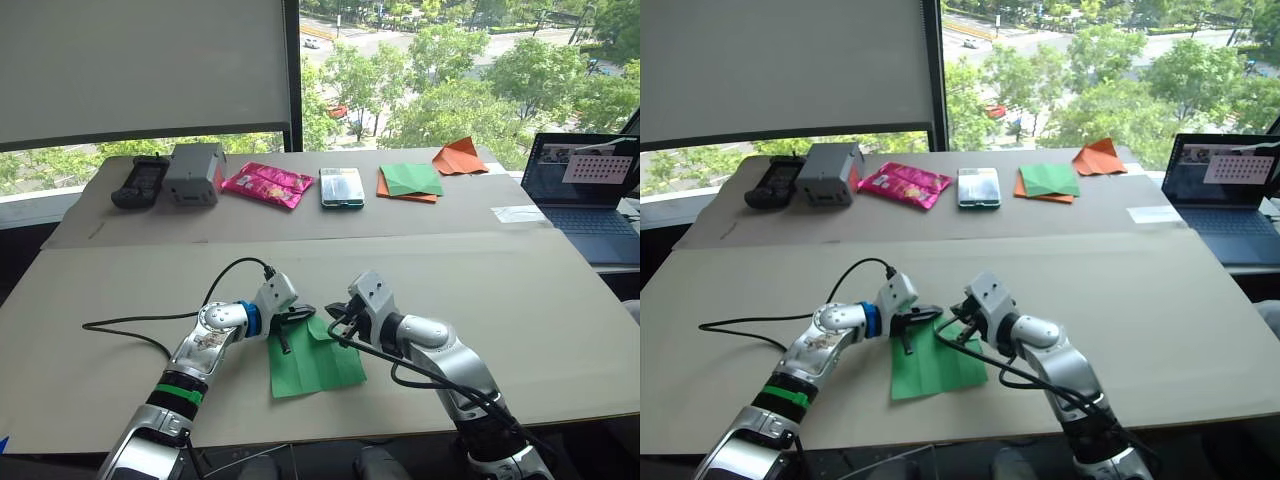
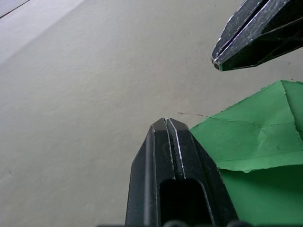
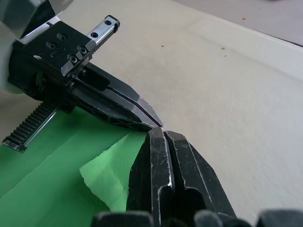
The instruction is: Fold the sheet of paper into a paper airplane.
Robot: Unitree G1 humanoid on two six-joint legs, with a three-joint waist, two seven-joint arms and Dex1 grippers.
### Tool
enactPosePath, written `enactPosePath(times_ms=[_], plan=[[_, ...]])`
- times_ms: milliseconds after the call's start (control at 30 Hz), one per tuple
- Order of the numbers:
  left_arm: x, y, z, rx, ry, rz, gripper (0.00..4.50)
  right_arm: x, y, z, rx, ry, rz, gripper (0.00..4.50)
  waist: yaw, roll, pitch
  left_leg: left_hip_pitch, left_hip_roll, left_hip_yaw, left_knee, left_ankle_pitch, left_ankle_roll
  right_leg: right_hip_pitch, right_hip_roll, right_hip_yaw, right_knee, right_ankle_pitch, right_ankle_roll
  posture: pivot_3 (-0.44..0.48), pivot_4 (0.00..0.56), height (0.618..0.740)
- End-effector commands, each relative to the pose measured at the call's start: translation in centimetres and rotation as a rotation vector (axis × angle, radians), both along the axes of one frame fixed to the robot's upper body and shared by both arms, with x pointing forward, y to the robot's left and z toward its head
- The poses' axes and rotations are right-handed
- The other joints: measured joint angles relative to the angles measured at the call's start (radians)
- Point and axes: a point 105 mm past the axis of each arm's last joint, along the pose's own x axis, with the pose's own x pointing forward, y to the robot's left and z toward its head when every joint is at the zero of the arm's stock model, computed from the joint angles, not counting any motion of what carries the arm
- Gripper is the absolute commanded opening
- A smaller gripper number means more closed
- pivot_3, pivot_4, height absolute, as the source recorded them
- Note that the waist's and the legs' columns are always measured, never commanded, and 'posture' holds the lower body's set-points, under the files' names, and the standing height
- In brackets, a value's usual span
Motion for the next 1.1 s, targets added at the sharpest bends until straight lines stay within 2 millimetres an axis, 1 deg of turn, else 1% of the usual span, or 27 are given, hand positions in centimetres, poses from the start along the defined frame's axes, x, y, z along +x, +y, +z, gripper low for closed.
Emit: enactPosePath(times_ms=[33,133,200,233,433,767,833,933,1100], plan=[[-0.6,0.4,-2.0,0.041,0.065,0.011,0.0,1.1,1.4,0.6,0.005,-0.055,0.021,0.05,0.0,0.0,0.0,0.0,0.0,0.0,0.0,0.0,0.0,0.0,0.0,0.0,0.0,0.0,0.0,0.0,0.15,0.74],[-0.5,0.4,-2.0,0.042,0.063,0.012,0.0,1.5,1.6,0.0,-0.014,-0.056,0.027,0.05,0.001,0.0,0.0,0.0,0.0,0.0,0.0,0.0,0.0,0.0,0.0,0.0,0.0,0.0,0.001,0.0,0.15,0.74],[-0.5,0.5,-1.9,0.041,0.06,0.013,0.0,1.6,1.7,-0.2,-0.017,-0.049,0.026,0.05,0.001,0.0,0.0,-0.001,0.0,0.0,0.0,0.0,0.0,0.0,0.0,0.0,0.0,0.003,0.006,0.0,0.15,0.74],[-0.4,0.5,-1.8,0.04,0.059,0.014,0.0,1.7,1.8,-0.4,-0.023,-0.046,0.027,0.05,0.001,0.0,0.0,-0.001,0.0,0.0,0.0,0.0,0.0,0.0,0.0,0.0,0.0,0.003,0.006,0.0,0.15,0.74],[-0.5,0.6,-1.9,0.044,0.058,0.018,0.0,1.3,1.9,-1.2,-0.038,-0.026,0.038,0.05,0.0,0.001,0.0,0.0,0.0,0.0,0.0,0.0,0.0,0.0,0.0,0.0,0.0,0.003,0.006,0.0,0.15,0.74],[-0.5,0.6,-2.0,0.047,0.057,0.014,0.0,0.6,1.6,-0.7,-0.032,-0.036,0.041,0.05,0.0,0.001,0.0,-0.001,0.0,0.0,0.0,0.0,0.0,0.0,0.0,0.0,0.0,0.003,0.005,0.0,0.15,0.74],[-0.5,0.5,-2.0,0.047,0.057,0.012,0.0,0.4,1.5,-0.8,-0.042,-0.033,0.041,0.05,0.001,0.001,0.0,-0.001,0.0,0.0,0.0,0.0,0.0,-0.001,0.0,0.0,0.0,0.002,0.004,0.0,0.15,0.74],[-0.5,0.4,-1.9,0.047,0.055,0.008,0.0,0.4,1.3,-1.4,-0.055,-0.012,0.028,0.05,0.0,0.001,0.0,-0.001,0.0,0.0,0.0,0.0,0.0,0.0,0.0,0.0,0.0,0.001,0.001,0.0,0.15,0.74],[-0.5,0.4,-1.9,0.05,0.052,0.006,0.0,0.0,0.8,-3.3,-0.104,0.061,0.015,0.05,0.0,0.001,-0.001,0.0,0.0,0.0,0.0,0.0,0.0,0.0,0.0,0.0,0.0,0.0,0.0,0.0,0.15,0.74]])
